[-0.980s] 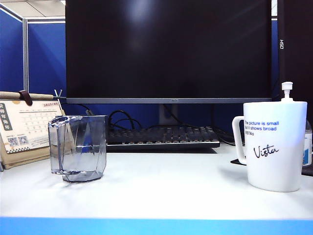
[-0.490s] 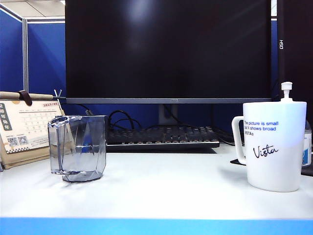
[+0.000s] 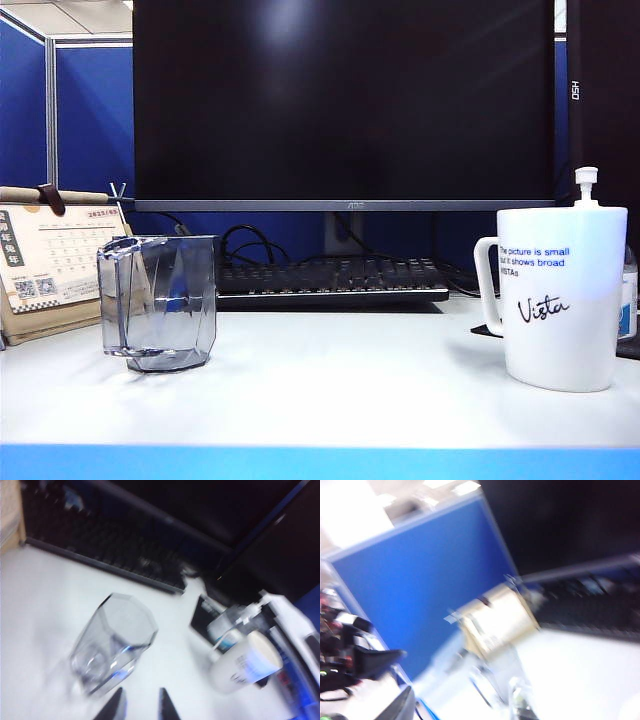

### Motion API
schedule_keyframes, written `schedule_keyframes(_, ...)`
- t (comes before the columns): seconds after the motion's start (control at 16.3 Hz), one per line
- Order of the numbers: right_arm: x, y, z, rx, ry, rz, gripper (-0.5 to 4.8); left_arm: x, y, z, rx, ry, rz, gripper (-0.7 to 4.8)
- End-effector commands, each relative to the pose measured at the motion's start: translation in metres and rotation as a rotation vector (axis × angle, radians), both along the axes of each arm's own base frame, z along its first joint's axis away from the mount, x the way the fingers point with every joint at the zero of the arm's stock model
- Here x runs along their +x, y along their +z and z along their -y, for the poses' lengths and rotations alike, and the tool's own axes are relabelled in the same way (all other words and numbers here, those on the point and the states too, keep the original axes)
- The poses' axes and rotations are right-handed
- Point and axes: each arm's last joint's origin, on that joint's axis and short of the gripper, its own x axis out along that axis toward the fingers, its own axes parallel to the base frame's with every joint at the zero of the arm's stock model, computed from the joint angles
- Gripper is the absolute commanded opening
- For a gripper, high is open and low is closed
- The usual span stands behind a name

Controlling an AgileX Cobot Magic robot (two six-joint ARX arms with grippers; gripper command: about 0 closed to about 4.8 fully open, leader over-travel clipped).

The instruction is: Swap the positions of the transparent plastic cup and the white ceramic cup.

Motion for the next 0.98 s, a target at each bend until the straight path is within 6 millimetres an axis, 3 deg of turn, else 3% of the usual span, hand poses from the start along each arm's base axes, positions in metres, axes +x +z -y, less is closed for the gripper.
schedule_keyframes(0.06,-0.005,0.026,-0.001,0.017,-0.065,0.108,2.45,-0.009,0.028,-0.001,0.004,0.033,0.126,0.84)
schedule_keyframes(0.31,0.018,0.067,-0.020,-0.089,-0.012,0.131,2.47,-0.007,0.068,-0.001,0.072,0.044,0.177,0.84)
schedule_keyframes(0.49,0.051,0.075,-0.049,-0.159,0.039,0.076,2.46,0.021,0.065,-0.002,0.167,0.059,0.027,0.86)
schedule_keyframes(0.67,0.076,0.052,-0.090,-0.246,0.056,-0.054,2.44,0.051,0.043,0.000,0.199,0.008,-0.219,1.59)
schedule_keyframes(0.86,0.085,0.025,-0.125,-0.368,0.056,-0.141,2.44,0.059,0.038,0.008,0.248,-0.044,-0.250,1.67)
schedule_keyframes(0.98,0.089,0.008,-0.138,-0.443,0.049,-0.202,2.44,0.058,0.038,0.011,0.265,-0.048,-0.244,1.86)
